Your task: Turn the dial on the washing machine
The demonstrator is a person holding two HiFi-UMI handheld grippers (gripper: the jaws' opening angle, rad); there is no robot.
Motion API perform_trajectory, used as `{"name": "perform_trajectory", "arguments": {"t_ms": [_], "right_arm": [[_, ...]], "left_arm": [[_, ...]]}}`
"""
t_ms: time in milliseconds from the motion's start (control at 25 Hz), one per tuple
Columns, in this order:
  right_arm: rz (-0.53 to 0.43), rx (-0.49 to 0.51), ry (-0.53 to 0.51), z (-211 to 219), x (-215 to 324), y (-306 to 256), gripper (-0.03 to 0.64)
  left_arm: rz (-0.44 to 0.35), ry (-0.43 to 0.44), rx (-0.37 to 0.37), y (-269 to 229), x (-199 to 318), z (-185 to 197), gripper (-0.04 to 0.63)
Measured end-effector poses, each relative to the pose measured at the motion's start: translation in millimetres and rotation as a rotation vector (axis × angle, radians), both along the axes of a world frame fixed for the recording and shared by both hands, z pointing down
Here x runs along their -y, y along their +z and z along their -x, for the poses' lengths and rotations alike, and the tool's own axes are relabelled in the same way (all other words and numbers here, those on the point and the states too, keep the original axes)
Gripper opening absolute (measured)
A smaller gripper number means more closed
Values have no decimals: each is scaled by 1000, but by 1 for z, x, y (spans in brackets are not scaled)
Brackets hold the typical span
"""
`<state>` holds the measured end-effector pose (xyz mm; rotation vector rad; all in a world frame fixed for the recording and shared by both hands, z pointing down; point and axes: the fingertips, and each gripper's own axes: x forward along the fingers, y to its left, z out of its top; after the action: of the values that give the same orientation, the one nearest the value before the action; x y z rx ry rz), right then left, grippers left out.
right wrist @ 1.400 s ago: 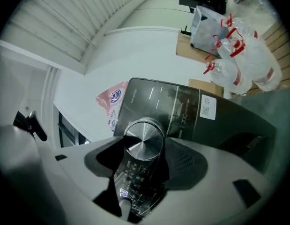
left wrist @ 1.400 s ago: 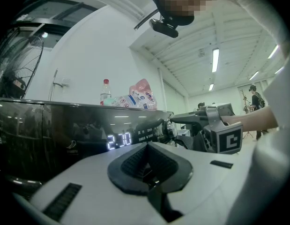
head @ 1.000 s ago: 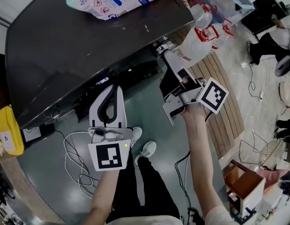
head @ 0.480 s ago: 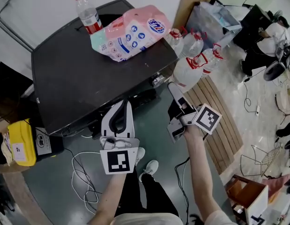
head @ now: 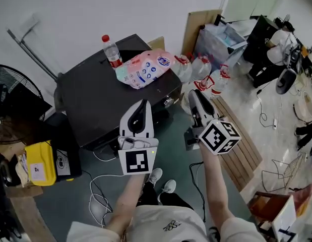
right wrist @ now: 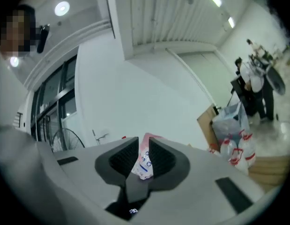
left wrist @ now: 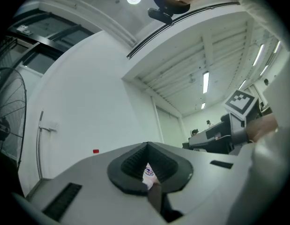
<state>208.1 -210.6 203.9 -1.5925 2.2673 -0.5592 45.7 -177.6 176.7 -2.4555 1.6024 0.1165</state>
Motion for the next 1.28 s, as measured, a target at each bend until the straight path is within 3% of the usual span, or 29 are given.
{"name": "perform_trajectory", "arguments": {"t_ms": [80, 200, 360, 480, 960, 1280], "right_arm": [[-34, -82, 34, 2, -13, -16, 31], [-71, -205, 75, 9, -36, -29, 6], [-139, -422, 135, 18, -68, -45, 5], [-179, -523, 174, 21, -88, -47, 5], [-146, -591, 174, 26, -125, -3, 5], [-170, -599, 186, 23, -115, -15, 5]], "left_arm": [[-23, 1, -16, -18, -3, 3, 0], [-37, 6, -11, -33, -12, 5, 0], [-23, 28, 32, -36, -29, 2, 0], [-15, 48, 45, -31, -46, -2, 0], [23, 35, 58, -8, -62, 1, 0], [11, 27, 58, -13, -57, 3, 0]]}}
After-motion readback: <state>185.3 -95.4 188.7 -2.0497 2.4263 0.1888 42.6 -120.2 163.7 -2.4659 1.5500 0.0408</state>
